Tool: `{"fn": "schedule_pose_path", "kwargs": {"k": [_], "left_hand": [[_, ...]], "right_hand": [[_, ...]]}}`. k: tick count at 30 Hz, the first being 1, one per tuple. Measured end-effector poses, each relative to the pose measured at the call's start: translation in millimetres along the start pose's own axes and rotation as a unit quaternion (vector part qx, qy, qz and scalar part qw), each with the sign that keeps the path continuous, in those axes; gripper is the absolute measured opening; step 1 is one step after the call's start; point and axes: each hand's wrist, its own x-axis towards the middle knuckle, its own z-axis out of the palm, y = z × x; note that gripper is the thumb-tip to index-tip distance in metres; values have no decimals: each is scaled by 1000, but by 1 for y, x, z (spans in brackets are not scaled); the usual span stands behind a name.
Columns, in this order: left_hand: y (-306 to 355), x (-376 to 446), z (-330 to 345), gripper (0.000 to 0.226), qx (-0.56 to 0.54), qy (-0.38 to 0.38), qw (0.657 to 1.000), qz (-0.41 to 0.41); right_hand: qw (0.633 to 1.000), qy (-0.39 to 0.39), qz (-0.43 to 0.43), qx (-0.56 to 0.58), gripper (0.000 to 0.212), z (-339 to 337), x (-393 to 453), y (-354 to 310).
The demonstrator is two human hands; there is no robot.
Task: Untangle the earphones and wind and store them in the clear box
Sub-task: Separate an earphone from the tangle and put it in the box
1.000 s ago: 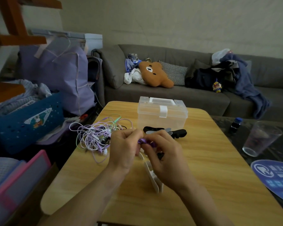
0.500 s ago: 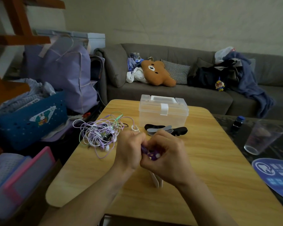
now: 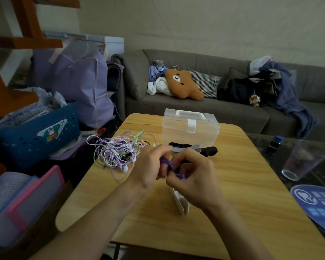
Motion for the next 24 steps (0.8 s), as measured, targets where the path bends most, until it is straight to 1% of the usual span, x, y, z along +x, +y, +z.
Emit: {"fn": "schedule_pose_path", "kwargs": {"k": [1, 4, 7, 9, 11, 14, 17, 19, 21, 23, 24], "left_hand": [[0, 0, 1, 55, 7, 26, 1000, -6], [1, -1, 3, 49, 22, 92, 995, 6], [2, -5, 8, 40, 36, 132, 990, 44], [0, -4, 9, 35, 23, 159, 986, 43], [-3, -1, 10, 32, 5, 170, 985, 27], [-5, -2, 11, 36, 1, 176, 984, 30], [-5, -5, 16, 27, -15, 188, 981, 43], [-3, -6, 19, 28, -10, 184, 982, 41], [-1, -4, 15, 29, -16, 164, 986, 6], [0, -1, 5, 25, -35, 90, 995, -26], [0, 2, -1, 23, -32, 39, 999, -19]], "right_hand": [[1000, -4, -14, -12, 19, 2, 1, -1], [998, 3, -38, -46, 21, 8, 3, -1], [997, 23, -55, -47, 20, 12, 6, 0], [996, 29, -72, -53, 21, 13, 7, 0], [993, 21, -88, -72, 19, 11, 8, -1], [993, 10, -96, -74, 12, 8, 8, -1], [994, 15, -96, -56, 6, 4, 9, -1], [995, 0, -87, -52, 8, 1, 8, -2], [998, -22, -44, -42, 8, -4, 7, -4], [996, -55, 61, 16, 6, -12, 8, -6], [989, -74, 116, 54, 7, -17, 9, -6]]}}
